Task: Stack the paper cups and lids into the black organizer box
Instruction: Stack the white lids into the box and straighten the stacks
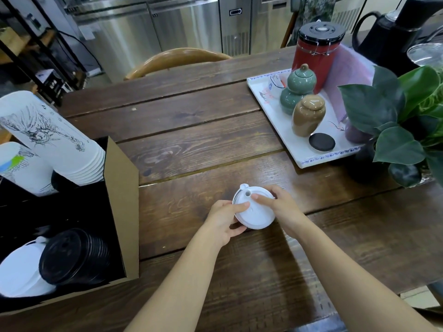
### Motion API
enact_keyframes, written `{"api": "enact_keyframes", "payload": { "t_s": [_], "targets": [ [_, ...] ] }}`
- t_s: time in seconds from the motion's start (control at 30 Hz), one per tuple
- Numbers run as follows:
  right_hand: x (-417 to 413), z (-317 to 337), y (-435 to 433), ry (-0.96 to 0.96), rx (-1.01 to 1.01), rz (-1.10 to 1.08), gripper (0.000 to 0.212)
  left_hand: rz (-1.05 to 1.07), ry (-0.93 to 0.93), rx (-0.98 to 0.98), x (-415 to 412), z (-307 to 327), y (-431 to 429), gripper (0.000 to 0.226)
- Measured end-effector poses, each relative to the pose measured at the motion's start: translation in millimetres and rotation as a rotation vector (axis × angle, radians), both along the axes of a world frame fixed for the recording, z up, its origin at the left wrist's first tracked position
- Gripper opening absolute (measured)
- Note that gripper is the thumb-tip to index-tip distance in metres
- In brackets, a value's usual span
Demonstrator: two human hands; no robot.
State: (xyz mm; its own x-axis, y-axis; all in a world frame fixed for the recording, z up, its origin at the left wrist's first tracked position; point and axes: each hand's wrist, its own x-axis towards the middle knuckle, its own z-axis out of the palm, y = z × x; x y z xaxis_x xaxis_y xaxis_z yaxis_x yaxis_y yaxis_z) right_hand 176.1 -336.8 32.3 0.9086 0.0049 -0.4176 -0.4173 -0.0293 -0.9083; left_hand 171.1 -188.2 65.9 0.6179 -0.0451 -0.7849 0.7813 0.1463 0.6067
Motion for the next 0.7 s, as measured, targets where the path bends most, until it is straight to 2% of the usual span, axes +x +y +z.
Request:
{"api": "enact_keyframes", "payload": {
  "t_s": [0.17, 0.3, 0.43, 0.7],
  "targets": [
    [3.8, 22.6, 10.1, -0.063, 0.046, 0.034, 0.031, 0.022, -0.057, -0.032, -1.5, 18.3, 17.4, 0.039],
    [9.5, 44.0, 30.7, -0.121, 0.086, 0.058, 0.037, 0.058, -0.114, -0.053, -3.5, 39.0, 38.8, 0.029],
    [13.5, 66.9, 54.5, -0.208, 0.075, 0.082, 0.035, 0.107, -0.202, -0.070, -6.3, 60.8, 63.7, 0.029],
    [1.9, 111.8, 126.5, -0.341, 0.094, 0.153, 0.022, 0.169, -0.442, 0.145, -39.8, 107.4, 124.9, 0.036]
  ]
}}
